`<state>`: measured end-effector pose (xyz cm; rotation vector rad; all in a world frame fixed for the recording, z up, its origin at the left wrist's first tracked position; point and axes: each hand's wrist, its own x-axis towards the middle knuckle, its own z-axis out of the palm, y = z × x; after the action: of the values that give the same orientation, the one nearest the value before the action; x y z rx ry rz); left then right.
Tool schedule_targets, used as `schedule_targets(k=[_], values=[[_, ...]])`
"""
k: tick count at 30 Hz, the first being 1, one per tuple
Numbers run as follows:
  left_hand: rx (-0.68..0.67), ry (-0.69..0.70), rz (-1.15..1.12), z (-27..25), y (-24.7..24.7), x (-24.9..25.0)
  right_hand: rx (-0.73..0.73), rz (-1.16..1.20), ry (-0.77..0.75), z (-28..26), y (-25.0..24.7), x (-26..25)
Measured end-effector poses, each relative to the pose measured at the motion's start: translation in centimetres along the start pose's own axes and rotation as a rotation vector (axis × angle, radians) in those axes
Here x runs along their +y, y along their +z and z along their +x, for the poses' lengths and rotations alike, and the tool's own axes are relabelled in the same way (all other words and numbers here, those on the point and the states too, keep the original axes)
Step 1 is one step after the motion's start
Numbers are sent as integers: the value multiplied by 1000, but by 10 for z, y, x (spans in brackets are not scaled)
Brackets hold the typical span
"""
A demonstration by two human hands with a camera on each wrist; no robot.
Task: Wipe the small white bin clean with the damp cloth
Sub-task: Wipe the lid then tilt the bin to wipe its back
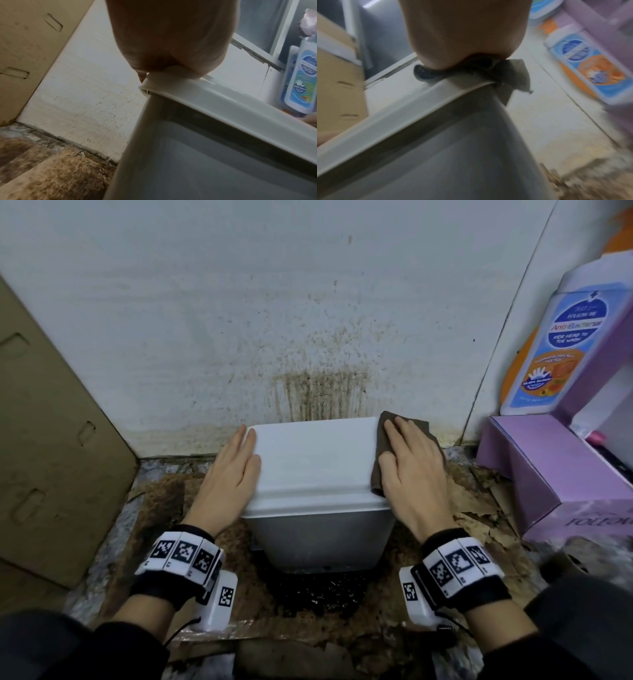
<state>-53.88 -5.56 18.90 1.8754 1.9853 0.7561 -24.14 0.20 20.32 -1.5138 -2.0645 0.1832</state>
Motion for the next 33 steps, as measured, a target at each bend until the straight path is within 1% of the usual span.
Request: schedule_targets(k=[2, 4, 6, 8, 11, 14, 17, 20, 24, 27, 29, 31, 33], values=[[10, -4, 11, 1, 0, 1, -37, -125, -70, 4, 3, -20], [17, -10, 10, 2, 1, 1, -110, -206, -147, 7, 11, -44], [30, -15, -9, 2, 2, 1, -157, -232, -229, 8, 25, -68], [40, -7, -14, 2, 2, 0, -147, -231, -290, 7, 39, -84], [36, 11, -18, 1, 0, -2, -130, -212, -328, 6, 45, -87], [28, 13, -10, -1, -2, 0, -125, -232, -344, 2, 32, -70], [18, 11, -10, -2, -3, 1, -95, -230, -272, -3, 16, -41], [15, 12, -27, -2, -2, 0, -11, -148, -177, -5, 2, -10], [18, 16, -39, -2, 0, -3, 44, 122, -20, -7, -1, 15], [19, 9, -45, -1, 0, -1, 80, 406, 187, -8, 2, 23], [28, 6, -32, -1, -1, 0, 75, 579, 318, -6, -1, 24], [39, 18, 15, -1, -3, 1, 65, 675, 366, -6, -3, 24], [47, 19, 89, 0, -4, 3, 78, 723, 371, -6, -2, 23]])
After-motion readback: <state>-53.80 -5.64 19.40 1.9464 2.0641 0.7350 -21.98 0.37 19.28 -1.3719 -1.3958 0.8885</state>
